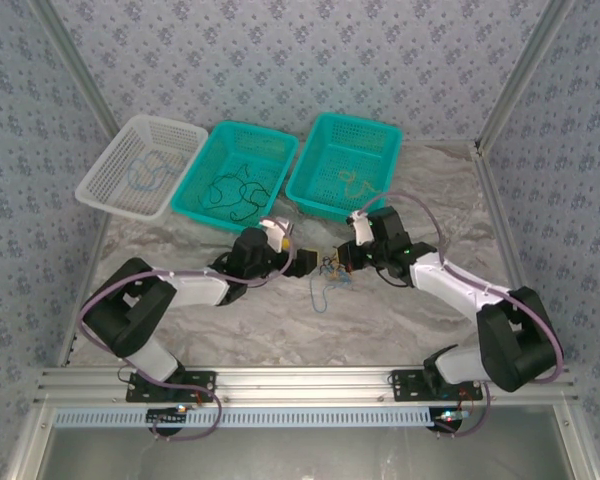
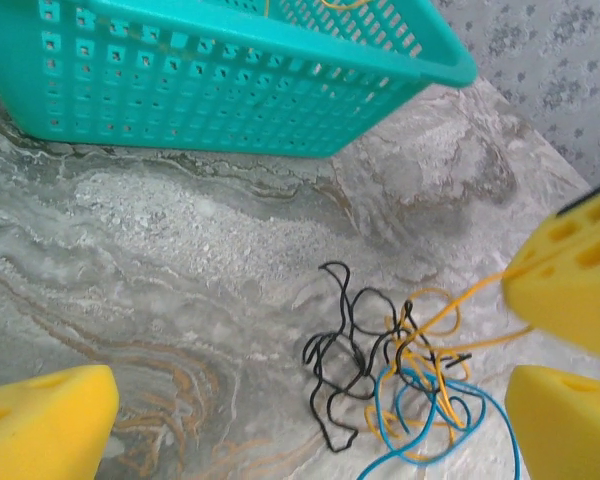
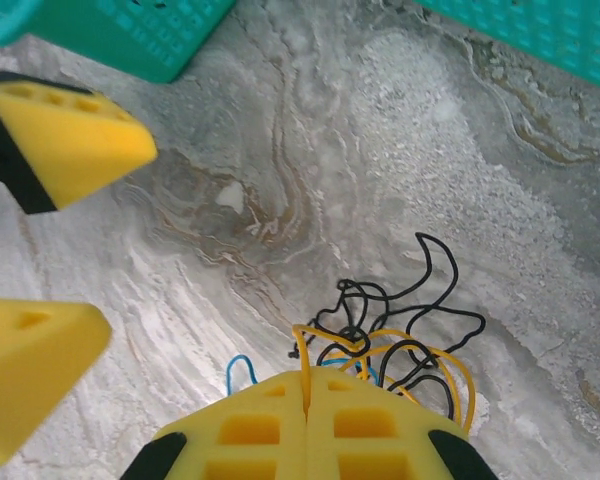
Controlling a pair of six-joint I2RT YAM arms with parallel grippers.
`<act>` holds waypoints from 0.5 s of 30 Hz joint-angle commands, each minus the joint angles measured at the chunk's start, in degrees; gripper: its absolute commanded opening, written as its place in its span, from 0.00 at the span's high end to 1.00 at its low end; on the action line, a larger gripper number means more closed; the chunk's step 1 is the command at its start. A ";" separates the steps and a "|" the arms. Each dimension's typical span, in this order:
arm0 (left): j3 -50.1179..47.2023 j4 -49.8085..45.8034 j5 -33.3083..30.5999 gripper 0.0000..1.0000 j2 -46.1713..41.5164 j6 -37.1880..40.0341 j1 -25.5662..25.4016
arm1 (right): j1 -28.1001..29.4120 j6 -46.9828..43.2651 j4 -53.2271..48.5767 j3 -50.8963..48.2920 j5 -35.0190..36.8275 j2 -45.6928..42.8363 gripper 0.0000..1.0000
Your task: Untangle the cables
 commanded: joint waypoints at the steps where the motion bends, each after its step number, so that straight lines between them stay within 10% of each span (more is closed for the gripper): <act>1: 0.11 3.53 6.02 0.00 -2.83 6.98 0.01 | 0.18 -0.39 -2.24 2.26 -2.77 -2.64 1.00; 15: 4.23 2.94 20.05 0.12 -1.52 15.34 0.63 | 0.07 0.72 1.81 2.57 -10.17 -7.81 1.00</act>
